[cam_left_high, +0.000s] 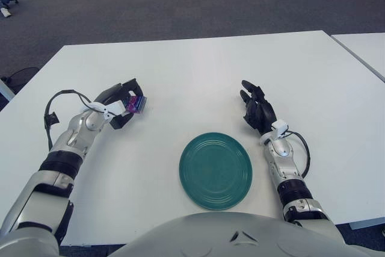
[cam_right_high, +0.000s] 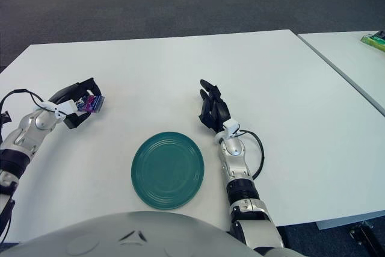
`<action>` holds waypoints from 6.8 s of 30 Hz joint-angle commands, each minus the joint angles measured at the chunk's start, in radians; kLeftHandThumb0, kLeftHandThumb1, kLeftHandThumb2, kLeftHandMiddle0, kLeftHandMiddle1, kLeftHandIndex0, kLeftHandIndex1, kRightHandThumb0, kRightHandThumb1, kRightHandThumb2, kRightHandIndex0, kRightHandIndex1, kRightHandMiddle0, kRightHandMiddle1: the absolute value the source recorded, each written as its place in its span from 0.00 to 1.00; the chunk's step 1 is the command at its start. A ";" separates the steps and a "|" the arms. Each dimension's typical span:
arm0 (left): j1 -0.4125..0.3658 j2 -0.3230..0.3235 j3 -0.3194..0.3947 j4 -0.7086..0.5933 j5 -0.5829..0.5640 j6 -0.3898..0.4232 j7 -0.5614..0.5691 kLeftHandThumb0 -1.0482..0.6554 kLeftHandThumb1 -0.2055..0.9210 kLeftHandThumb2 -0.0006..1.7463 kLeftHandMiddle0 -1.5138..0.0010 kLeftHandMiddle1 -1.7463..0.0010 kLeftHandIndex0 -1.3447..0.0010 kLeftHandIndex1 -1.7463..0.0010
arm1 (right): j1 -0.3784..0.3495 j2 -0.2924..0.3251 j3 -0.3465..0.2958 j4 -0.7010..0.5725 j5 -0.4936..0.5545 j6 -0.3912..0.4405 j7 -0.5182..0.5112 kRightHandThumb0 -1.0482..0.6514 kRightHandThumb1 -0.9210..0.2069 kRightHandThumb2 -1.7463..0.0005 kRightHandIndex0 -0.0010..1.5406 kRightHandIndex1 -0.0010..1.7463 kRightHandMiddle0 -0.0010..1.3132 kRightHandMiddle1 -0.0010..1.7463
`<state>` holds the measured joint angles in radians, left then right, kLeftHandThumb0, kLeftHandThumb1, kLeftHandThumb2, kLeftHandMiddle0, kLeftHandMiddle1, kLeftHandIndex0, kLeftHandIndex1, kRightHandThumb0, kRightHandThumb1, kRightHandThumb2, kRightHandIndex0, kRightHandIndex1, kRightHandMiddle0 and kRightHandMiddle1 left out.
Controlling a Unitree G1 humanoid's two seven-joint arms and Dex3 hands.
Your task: Put the gum into the plate.
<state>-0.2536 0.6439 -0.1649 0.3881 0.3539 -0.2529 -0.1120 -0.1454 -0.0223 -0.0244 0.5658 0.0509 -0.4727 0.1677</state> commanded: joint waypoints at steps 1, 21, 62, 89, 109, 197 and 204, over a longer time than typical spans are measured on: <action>-0.003 0.057 0.173 -0.502 -0.036 0.108 -0.045 0.62 0.20 0.93 0.44 0.05 0.54 0.00 | 0.081 0.004 -0.021 0.130 0.012 0.074 -0.012 0.25 0.00 0.48 0.17 0.00 0.00 0.32; -0.007 -0.060 -0.046 -0.809 0.200 0.169 -0.193 0.61 0.22 0.93 0.47 0.02 0.56 0.00 | 0.079 0.032 -0.022 0.133 0.010 0.097 -0.039 0.23 0.00 0.47 0.19 0.01 0.00 0.33; -0.078 -0.148 -0.444 -0.796 0.321 0.084 -0.724 0.61 0.48 0.68 0.62 0.08 0.57 0.09 | 0.070 0.063 -0.041 0.132 0.042 0.117 -0.017 0.25 0.00 0.47 0.20 0.00 0.00 0.30; -0.002 -0.250 -0.546 -0.673 0.397 0.101 -0.684 0.18 0.97 0.25 0.80 0.44 0.98 0.31 | 0.084 0.028 0.021 0.051 -0.063 0.176 -0.087 0.22 0.00 0.43 0.19 0.01 0.00 0.30; -0.044 -0.237 -0.513 -0.615 0.267 0.003 -0.684 0.03 1.00 0.33 0.85 0.89 1.00 0.71 | 0.058 0.038 0.016 0.071 -0.061 0.193 -0.110 0.22 0.00 0.45 0.20 0.01 0.00 0.32; 0.683 -0.741 0.131 -0.101 -0.403 -0.303 0.212 0.02 1.00 0.61 0.92 0.99 1.00 0.74 | 0.071 0.030 0.040 0.223 -0.053 -0.084 -0.041 0.23 0.00 0.46 0.08 0.00 0.00 0.22; 0.646 -0.709 0.122 -0.089 -0.453 -0.397 0.093 0.00 1.00 0.59 0.91 0.99 1.00 0.70 | 0.083 0.044 0.040 0.223 -0.027 -0.110 -0.004 0.23 0.00 0.45 0.08 0.00 0.00 0.21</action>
<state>0.4549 -0.1149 -0.0671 0.1109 -0.0704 -0.6093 0.0514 -0.1836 0.0083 0.0210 0.6857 0.0083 -0.5563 0.1451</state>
